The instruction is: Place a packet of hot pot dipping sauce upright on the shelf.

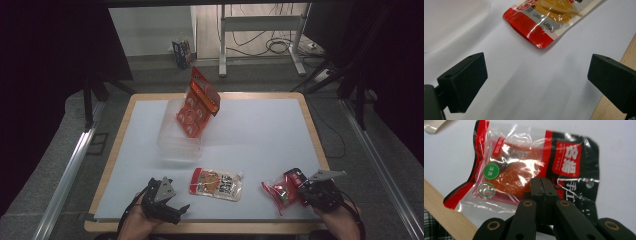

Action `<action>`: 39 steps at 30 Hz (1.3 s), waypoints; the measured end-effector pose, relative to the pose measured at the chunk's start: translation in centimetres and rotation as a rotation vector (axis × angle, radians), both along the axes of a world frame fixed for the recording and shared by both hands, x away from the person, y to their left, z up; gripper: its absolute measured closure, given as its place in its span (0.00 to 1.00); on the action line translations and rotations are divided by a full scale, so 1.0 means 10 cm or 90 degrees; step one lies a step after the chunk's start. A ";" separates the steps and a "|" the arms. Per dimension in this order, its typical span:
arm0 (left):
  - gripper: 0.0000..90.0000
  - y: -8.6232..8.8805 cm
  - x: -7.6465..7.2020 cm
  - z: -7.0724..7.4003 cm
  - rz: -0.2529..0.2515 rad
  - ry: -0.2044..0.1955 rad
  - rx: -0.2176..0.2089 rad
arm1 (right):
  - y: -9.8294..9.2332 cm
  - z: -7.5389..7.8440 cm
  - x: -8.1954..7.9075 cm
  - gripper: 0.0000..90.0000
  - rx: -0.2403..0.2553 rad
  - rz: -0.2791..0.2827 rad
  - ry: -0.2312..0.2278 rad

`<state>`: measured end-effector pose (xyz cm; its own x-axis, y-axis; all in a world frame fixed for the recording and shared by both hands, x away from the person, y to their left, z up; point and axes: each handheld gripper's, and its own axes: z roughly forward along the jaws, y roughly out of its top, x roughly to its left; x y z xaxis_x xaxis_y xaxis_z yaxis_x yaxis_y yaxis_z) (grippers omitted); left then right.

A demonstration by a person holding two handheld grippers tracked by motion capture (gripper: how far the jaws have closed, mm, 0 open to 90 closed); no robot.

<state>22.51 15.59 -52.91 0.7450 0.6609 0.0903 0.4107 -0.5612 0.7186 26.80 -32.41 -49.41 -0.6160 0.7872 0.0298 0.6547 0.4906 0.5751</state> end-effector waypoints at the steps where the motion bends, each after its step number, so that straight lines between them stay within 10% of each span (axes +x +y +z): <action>1: 0.03 0.00 0.00 0.00 0.000 0.000 0.000 | 0.00 -0.01 0.00 0.99 0.002 0.000 0.005; 24: 0.07 -0.11 0.02 0.00 -0.015 0.013 -0.001 | 0.53 -0.10 0.05 0.99 0.029 0.061 0.015; 39: 0.57 -0.75 0.14 0.13 -0.123 0.039 -0.087 | 0.34 0.02 0.01 0.61 0.033 0.037 -0.065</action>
<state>23.86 8.12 -51.59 0.8601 0.5085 -0.0397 0.3507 -0.5331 0.7700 26.91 -28.99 -49.22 -0.6622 0.7493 0.0046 0.5627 0.4931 0.6635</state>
